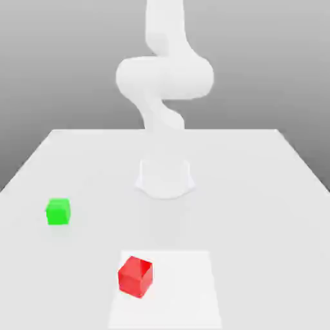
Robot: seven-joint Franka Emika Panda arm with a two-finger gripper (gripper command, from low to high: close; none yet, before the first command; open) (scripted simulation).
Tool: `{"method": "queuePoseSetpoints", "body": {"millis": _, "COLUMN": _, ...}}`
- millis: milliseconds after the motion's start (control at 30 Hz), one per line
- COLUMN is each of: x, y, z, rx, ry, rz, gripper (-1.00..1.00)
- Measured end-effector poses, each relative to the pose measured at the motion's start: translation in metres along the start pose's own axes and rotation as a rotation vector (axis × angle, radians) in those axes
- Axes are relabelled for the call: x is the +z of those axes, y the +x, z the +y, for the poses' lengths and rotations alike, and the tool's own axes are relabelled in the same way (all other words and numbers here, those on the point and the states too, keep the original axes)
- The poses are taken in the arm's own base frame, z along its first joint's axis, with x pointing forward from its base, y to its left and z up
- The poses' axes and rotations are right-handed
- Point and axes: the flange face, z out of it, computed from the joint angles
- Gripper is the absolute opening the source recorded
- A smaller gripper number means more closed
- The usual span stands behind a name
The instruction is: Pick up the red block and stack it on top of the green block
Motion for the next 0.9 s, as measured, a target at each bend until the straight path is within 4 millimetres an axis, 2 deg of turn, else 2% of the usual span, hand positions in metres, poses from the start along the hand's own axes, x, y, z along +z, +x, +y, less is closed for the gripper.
{"method": "queuePoseSetpoints", "body": {"millis": 100, "x": 0.073, "y": -0.006, "z": 0.017, "rx": 0.051, "ry": -0.094, "rz": -0.056, "gripper": 0.00}}
{"method": "queuePoseSetpoints", "body": {"millis": 200, "x": 0.139, "y": -0.017, "z": 0.041, "rx": 0.101, "ry": -0.182, "rz": -0.109, "gripper": 0.00}}
{"method": "queuePoseSetpoints", "body": {"millis": 333, "x": 0.216, "y": -0.041, "z": 0.084, "rx": 0.169, "ry": -0.298, "rz": -0.180, "gripper": 0.00}}
{"method": "queuePoseSetpoints", "body": {"millis": 433, "x": 0.265, "y": -0.064, "z": 0.123, "rx": 0.222, "ry": -0.383, "rz": -0.234, "gripper": 0.00}}
{"method": "queuePoseSetpoints", "body": {"millis": 567, "x": 0.319, "y": -0.104, "z": 0.179, "rx": 0.295, "ry": -0.496, "rz": -0.307, "gripper": 0.00}}
{"method": "queuePoseSetpoints", "body": {"millis": 667, "x": 0.348, "y": -0.137, "z": 0.224, "rx": 0.354, "ry": -0.581, "rz": -0.361, "gripper": 0.00}}
{"method": "queuePoseSetpoints", "body": {"millis": 867, "x": 0.398, "y": -0.174, "z": 0.263, "rx": 0.370, "ry": -0.610, "rz": -0.383, "gripper": 0.00}}
{"method": "queuePoseSetpoints", "body": {"millis": 900, "x": 0.404, "y": -0.179, "z": 0.268, "rx": 0.370, "ry": -0.610, "rz": -0.382, "gripper": -1.00}}
